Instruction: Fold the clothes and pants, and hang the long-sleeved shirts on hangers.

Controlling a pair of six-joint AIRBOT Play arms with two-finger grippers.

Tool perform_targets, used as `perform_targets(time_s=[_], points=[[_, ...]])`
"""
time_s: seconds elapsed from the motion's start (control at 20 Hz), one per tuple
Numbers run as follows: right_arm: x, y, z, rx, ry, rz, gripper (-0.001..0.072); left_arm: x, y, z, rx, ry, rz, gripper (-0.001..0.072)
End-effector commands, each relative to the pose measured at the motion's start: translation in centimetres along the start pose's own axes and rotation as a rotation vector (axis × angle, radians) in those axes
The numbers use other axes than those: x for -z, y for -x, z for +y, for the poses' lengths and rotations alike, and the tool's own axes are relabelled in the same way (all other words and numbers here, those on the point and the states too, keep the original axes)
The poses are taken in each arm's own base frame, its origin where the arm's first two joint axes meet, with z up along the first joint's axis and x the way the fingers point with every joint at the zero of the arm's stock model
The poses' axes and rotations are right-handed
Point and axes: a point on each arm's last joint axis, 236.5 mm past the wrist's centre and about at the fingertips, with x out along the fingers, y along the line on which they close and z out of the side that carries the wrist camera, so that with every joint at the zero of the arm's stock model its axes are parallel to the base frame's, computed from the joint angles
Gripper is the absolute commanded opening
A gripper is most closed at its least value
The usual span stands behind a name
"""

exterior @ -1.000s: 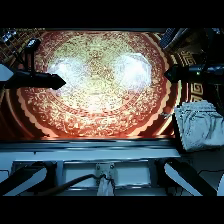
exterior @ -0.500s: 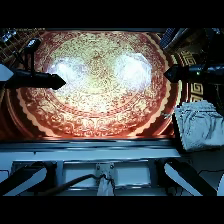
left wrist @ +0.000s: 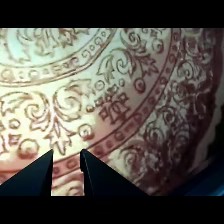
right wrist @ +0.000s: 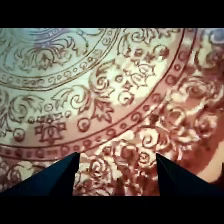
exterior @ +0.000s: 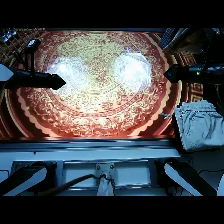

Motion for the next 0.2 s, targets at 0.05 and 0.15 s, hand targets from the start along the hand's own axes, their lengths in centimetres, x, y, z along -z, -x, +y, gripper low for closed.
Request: perform_targets(time_s=[0.05,0.15], points=[[-0.01,0.04,0.06,-0.001,0.001,-0.001,0.0557,-0.02,-0.02,-0.01,0.0,-0.001,0.0,0.0199],[-0.03,0.05,0.06,-0.001,0.001,-0.002,0.0557,-0.02,-0.02,-0.01,0.0,-0.001,0.0,0.0199]])
